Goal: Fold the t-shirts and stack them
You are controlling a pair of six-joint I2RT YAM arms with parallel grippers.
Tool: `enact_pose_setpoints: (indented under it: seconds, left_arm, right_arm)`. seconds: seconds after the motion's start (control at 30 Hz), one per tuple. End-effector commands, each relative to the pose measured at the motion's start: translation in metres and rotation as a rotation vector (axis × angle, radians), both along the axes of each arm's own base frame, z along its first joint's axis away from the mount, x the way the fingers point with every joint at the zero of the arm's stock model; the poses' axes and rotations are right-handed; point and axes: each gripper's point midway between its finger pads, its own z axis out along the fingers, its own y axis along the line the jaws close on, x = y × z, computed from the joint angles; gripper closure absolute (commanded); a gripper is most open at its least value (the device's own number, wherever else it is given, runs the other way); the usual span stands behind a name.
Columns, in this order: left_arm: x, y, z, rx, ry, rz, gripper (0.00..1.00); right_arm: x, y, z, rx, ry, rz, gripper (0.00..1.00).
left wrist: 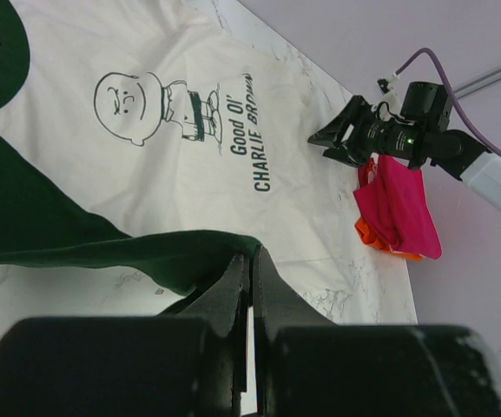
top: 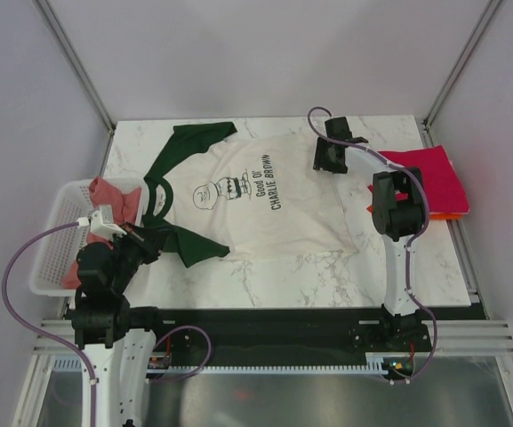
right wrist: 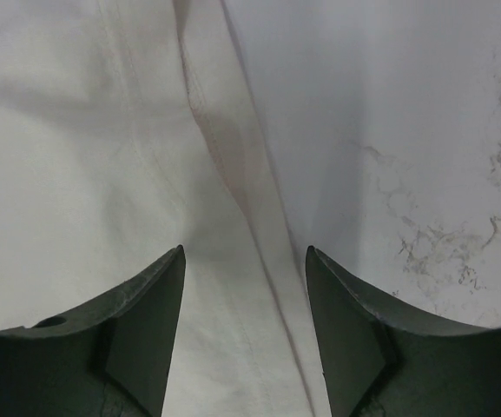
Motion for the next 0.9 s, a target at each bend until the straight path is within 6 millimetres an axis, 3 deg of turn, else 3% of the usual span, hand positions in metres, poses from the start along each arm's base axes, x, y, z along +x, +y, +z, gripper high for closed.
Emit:
enact_pose_setpoints:
  seconds: [0.0, 0.1, 0.13, 0.23, 0.37, 0.43, 0.6, 0.67, 0.7, 0.73, 0.83, 0.87]
  left_arm:
    - [-0.004, -0.005, 0.011, 0.012, -0.036, -0.039, 0.98]
    - [-0.004, -0.006, 0.013, 0.012, -0.042, -0.04, 0.98]
    - [-0.004, -0.005, 0.012, 0.012, -0.039, -0.039, 0.98]
    - [-0.004, -0.008, 0.009, -0.008, -0.028, -0.047, 0.98]
    - [0.0, -0.014, -0.007, -0.069, 0.021, -0.069, 0.98]
    - [0.001, -0.017, -0.01, -0.085, 0.027, -0.086, 0.98]
    - [0.004, -0.025, -0.024, -0.129, 0.063, -0.124, 0.98]
    - [0.008, -0.027, -0.035, -0.151, 0.086, -0.127, 0.98]
    - [0.008, -0.03, -0.038, -0.162, 0.094, -0.141, 0.98]
    - [0.009, -0.032, -0.047, -0.172, 0.115, -0.151, 0.98]
    - [0.011, -0.033, -0.055, -0.184, 0.13, -0.158, 0.98]
    - [0.012, -0.032, -0.056, -0.17, 0.129, -0.158, 0.98]
  right_arm:
    - [-0.002, -0.003, -0.006, -0.092, 0.018, 0.001, 0.36]
    - [-0.004, -0.006, -0.013, -0.126, 0.032, 0.0, 0.49]
    - [-0.002, -0.009, -0.011, -0.138, 0.026, -0.006, 0.61]
    - [0.004, -0.019, -0.01, -0.2, 0.034, -0.032, 0.83]
    - [0.01, -0.042, -0.012, -0.232, 0.055, -0.085, 0.92]
    - [0.011, -0.067, -0.011, -0.23, 0.072, -0.135, 0.97]
    - [0.008, -0.132, -0.007, -0.202, 0.085, -0.279, 0.96]
    - [0.007, -0.138, -0.001, -0.198, 0.073, -0.299, 0.91]
    - [0.009, -0.135, 0.003, -0.188, 0.063, -0.292, 0.82]
    - [0.008, -0.132, 0.007, -0.171, 0.053, -0.285, 0.61]
    - [0.008, -0.122, 0.02, -0.128, 0.02, -0.269, 0.43]
    - [0.007, -0.117, 0.025, -0.124, 0.011, -0.261, 0.43]
